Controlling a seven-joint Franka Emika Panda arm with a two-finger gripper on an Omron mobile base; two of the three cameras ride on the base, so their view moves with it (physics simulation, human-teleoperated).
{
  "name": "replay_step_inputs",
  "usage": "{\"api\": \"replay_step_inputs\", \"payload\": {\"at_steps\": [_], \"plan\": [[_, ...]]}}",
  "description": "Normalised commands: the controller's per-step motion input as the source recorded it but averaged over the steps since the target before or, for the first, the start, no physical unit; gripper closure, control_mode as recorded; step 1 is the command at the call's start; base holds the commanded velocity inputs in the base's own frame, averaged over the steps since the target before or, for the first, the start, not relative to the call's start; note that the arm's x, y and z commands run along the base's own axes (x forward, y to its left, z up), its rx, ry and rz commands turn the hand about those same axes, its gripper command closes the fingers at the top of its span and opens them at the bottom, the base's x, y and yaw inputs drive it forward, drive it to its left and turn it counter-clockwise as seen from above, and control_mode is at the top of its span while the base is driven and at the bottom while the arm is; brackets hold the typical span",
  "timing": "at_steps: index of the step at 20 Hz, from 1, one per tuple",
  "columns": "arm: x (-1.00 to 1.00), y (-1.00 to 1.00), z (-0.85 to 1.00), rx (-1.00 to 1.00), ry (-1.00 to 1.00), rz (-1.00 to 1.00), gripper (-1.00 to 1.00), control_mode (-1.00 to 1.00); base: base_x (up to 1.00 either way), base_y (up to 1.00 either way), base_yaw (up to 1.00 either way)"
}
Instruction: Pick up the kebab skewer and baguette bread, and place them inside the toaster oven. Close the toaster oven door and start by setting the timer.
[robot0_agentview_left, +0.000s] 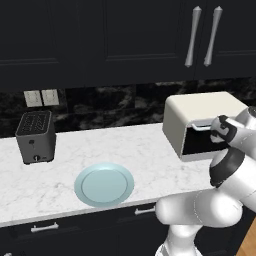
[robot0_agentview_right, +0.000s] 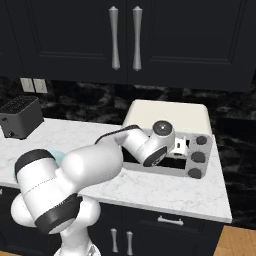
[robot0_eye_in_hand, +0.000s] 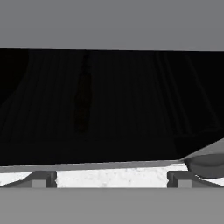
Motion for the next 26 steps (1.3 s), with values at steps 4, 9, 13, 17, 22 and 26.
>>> {"api": "replay_step_inputs", "payload": {"at_steps": [4,9,13,17,22,26], "plan": [[-0.24,-0.05,0.00,0.01,0.02,0.00,-1.00,-1.00,0.00,0.00,0.00],[-0.51,-0.21,0.00,0.03,0.02,0.00,-1.00,-1.00,0.00,0.00,0.00],[-0.47,-0.31,0.02,0.05,0.01,0.00,-1.00,-1.00,0.00,0.00,0.00],[-0.28,-0.40,0.07,0.12,0.00,-0.07,-1.00,-1.00,0.00,0.00,0.00],[0.01,-0.33,0.17,0.18,0.00,-0.18,-1.00,-1.00,0.00,0.00,0.00],[0.03,-0.14,0.11,0.26,0.00,-0.14,-1.00,-1.00,0.00,0.00,0.00]]}}
